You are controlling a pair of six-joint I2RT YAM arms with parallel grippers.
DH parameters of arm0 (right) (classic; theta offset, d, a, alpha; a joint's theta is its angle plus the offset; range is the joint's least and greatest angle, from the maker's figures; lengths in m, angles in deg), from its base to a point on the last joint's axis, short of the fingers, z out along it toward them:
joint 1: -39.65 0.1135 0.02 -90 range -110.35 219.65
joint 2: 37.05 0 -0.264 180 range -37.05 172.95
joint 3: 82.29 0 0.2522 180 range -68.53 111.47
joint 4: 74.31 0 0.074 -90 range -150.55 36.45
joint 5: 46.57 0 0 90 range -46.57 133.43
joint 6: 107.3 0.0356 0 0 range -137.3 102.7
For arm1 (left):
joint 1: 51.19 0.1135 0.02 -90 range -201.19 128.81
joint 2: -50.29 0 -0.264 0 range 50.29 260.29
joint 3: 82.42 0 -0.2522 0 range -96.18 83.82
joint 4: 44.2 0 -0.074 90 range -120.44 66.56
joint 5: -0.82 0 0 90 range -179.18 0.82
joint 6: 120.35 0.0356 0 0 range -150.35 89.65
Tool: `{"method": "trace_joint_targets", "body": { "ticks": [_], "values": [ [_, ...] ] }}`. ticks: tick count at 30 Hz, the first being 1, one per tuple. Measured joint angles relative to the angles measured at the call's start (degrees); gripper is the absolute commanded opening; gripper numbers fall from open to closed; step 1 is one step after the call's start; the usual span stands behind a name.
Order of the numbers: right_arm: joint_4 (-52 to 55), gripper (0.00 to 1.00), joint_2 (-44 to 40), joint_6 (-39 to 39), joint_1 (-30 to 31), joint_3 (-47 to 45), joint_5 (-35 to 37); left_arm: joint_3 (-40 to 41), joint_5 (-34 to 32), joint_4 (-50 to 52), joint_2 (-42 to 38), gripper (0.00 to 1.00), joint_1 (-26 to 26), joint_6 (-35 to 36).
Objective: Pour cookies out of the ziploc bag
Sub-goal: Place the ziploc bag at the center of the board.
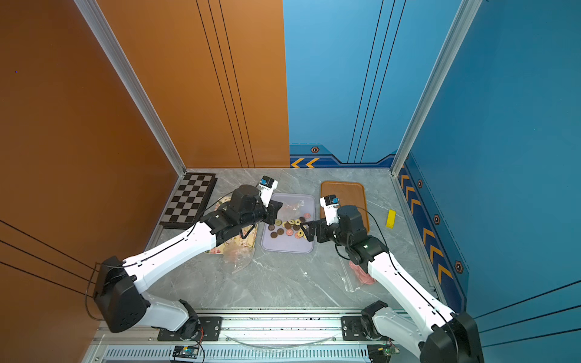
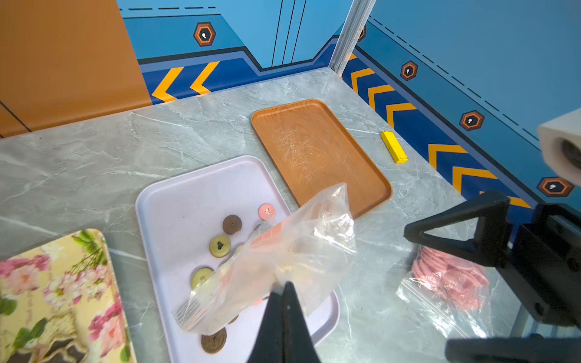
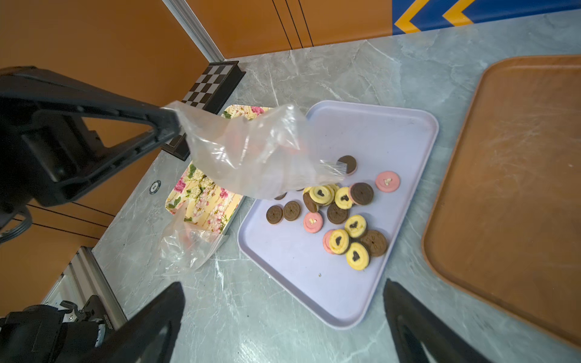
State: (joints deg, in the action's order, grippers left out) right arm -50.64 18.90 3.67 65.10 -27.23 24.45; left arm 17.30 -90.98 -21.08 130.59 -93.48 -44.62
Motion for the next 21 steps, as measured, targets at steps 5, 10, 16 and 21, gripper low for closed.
{"method": "trace_joint_targets", "body": {
  "ticks": [5, 10, 16, 21],
  "values": [
    [3.8, 1.00, -11.0, 3.2, 0.0, -6.1, 0.8, 5.5, -9.0, 5.0, -8.3, 0.00, -4.3, -0.2],
    [6.7, 1.00, -17.4, 6.1, 1.1, -10.6, 0.8, 13.7, -18.1, 13.3, -18.9, 0.00, -6.1, -4.7],
    [9.0, 1.00, -22.2, 9.2, 3.8, -16.1, 0.6, 17.4, -27.4, 26.3, -31.9, 0.00, -6.9, -10.7],
    [10.7, 1.00, -23.8, 10.3, 5.5, -16.8, 0.6, 18.3, -28.6, 32.9, -35.8, 0.00, -5.1, -14.8]
  ]
}}
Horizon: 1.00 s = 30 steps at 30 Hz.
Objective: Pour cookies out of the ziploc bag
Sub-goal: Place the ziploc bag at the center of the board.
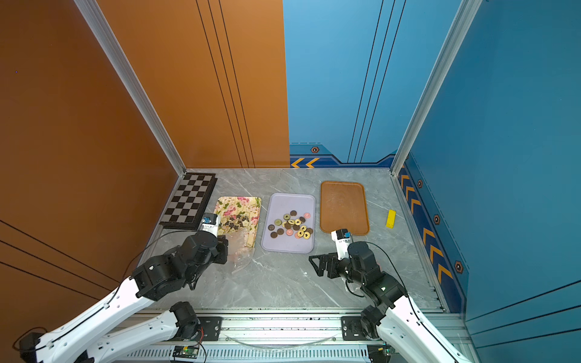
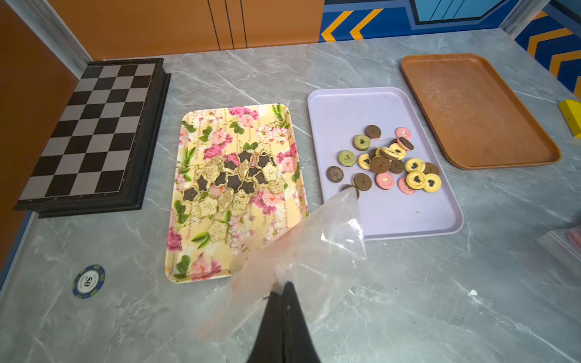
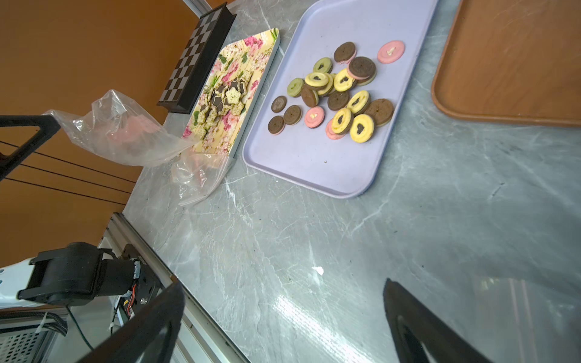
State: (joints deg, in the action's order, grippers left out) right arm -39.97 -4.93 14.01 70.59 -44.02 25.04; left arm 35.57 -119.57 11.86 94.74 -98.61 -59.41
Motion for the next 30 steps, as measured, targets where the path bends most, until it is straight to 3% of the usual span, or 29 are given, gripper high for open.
{"method": "trace_joint_targets", "body": {
  "ticks": [8, 13, 17, 22, 27, 30],
  "values": [
    [0.9, 1.00, -1.9, 0.6, 1.0, 0.0, 0.0, 7.0, 3.3, 5.9, -4.5, 0.00, -4.1, -10.3],
    [1.5, 1.00, -1.9, 0.7, 1.3, 0.0, 0.0, 7.0, 9.3, 6.7, -8.0, 0.00, -4.6, -14.9],
    [1.5, 1.00, -1.9, 0.7, 1.4, 0.0, 0.0, 7.4, 15.6, 6.8, -6.3, 0.00, -5.2, -17.8],
    [2.2, 1.00, -1.9, 0.7, 1.4, 0.0, 0.0, 9.0, 19.8, 6.7, -6.4, 0.00, -10.2, -21.2],
    [3.0, 1.00, -1.9, 0.7, 1.7, 0.0, 0.0, 8.9, 20.8, 6.2, -12.5, 0.00, -13.2, -22.9],
    [3.0, 1.00, -1.5, 0.7, 1.7, 0.0, 0.0, 7.2, 18.1, 8.4, -15.8, 0.00, -13.0, -23.3]
  ]
}}
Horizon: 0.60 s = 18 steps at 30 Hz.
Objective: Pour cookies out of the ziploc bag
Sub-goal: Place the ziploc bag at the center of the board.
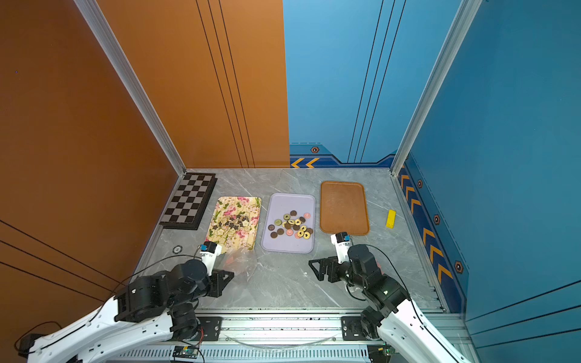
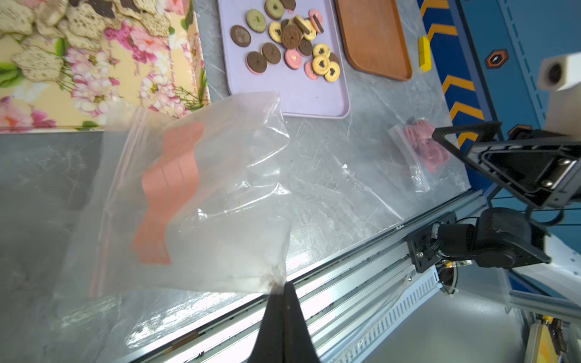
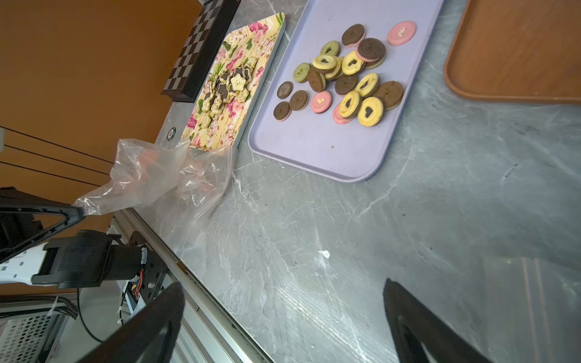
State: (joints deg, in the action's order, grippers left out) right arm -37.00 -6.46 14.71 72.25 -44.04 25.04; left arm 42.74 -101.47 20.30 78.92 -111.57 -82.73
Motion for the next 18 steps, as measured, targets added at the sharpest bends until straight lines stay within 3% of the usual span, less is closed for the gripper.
{"method": "trace_joint_targets", "body": {
  "ticks": [5, 10, 14, 18],
  "values": [
    [0.0, 1.00, 1.2, 0.0, 0.1, 0.1, -0.6, -7.0, -12.3, 7.1, 0.5, 0.00, 1.5, 0.0],
    [0.1, 1.00, 1.1, 0.0, 0.4, 0.3, -1.0, -14.3, -25.9, 18.5, 6.7, 0.00, 8.7, -0.2],
    [0.3, 1.00, 0.5, 0.0, 0.5, 0.4, -1.1, -14.5, -29.7, 24.6, 11.6, 0.00, 14.4, -1.1],
    [0.5, 1.00, 0.5, 0.0, 0.5, 0.4, -1.1, -13.9, -28.2, 27.1, 15.6, 0.00, 17.7, -2.8]
  ]
}}
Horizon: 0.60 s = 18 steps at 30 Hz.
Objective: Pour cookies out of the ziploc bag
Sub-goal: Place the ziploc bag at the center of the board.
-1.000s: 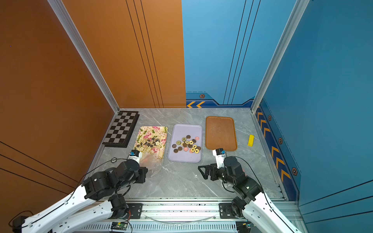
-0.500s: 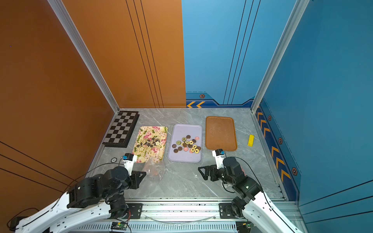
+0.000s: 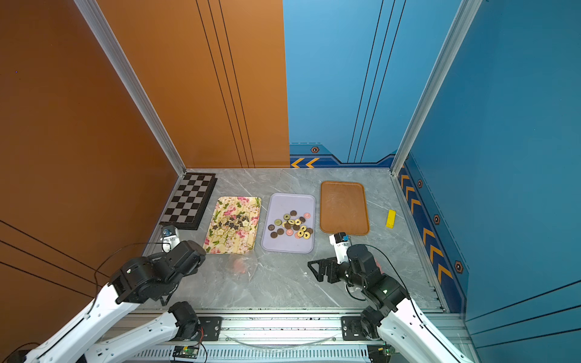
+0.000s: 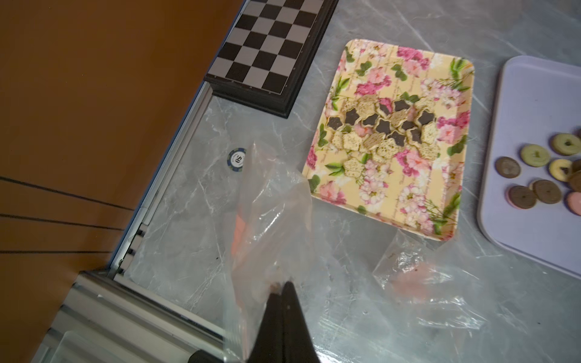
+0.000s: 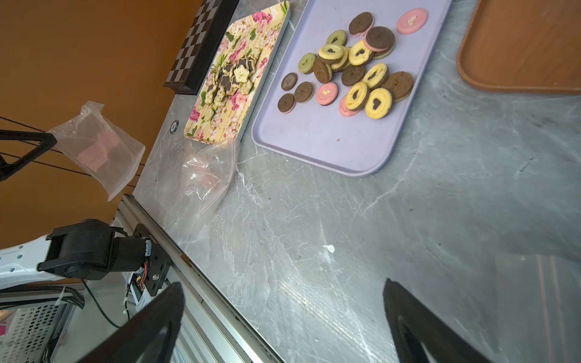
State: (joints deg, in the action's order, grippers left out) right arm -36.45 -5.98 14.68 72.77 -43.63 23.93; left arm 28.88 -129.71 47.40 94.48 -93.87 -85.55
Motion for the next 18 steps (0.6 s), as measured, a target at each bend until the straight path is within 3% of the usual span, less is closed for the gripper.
{"method": "trace_joint_targets", "body": {
  "ticks": [7, 11, 15, 18],
  "values": [
    [0.0, 1.00, 0.0, 0.0, 0.3, 0.1, -0.2, 7.7, 8.1, -3.6, 6.5, 0.00, -3.0, -3.0],
    [0.2, 1.00, 0.0, 0.0, 0.3, 0.1, -0.2, 13.2, 11.4, -7.4, 9.2, 0.00, -8.1, -6.2],
    [0.9, 1.00, 0.0, -0.2, 0.3, 0.1, -0.2, 16.3, 13.4, -9.6, 6.9, 0.09, -10.4, -8.2],
    [1.0, 1.00, 0.2, -0.2, 0.3, 0.1, 0.0, 17.3, 14.2, -10.4, 3.2, 0.28, -13.3, -9.5]
  ]
}}
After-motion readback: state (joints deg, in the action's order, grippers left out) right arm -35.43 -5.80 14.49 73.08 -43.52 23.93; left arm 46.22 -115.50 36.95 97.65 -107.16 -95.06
